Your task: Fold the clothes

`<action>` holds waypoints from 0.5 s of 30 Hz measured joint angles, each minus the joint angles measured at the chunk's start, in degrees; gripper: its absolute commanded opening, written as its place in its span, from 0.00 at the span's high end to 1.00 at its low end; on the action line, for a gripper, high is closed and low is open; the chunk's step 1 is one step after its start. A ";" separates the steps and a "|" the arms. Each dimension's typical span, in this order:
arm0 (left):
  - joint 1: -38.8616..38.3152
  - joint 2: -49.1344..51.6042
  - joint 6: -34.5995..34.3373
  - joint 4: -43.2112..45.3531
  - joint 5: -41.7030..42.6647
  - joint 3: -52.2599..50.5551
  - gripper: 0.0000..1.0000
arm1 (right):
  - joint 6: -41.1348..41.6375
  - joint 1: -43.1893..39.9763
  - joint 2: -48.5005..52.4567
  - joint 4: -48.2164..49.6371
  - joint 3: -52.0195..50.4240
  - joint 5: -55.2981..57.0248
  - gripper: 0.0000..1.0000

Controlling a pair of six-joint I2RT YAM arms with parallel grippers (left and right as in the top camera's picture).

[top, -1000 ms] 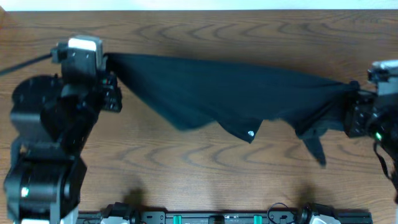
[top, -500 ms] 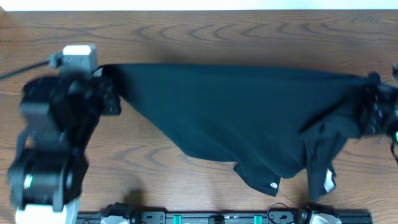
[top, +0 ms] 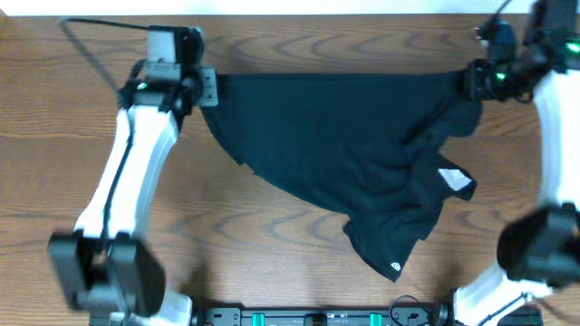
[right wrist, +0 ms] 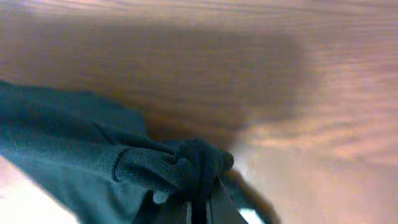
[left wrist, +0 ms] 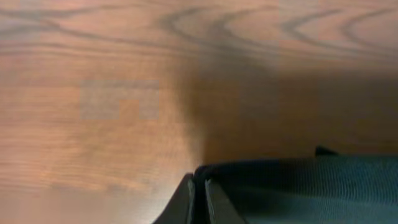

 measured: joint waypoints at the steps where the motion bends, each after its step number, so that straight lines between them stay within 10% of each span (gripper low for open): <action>1: 0.00 2.82 0.00 2.25 -0.13 0.00 0.94 | -0.07 0.26 2.51 2.14 0.00 -0.09 0.99; 15: -1.01 23.67 0.00 42.25 -0.68 -0.17 0.94 | 2.27 3.41 21.64 36.52 -0.31 0.90 0.99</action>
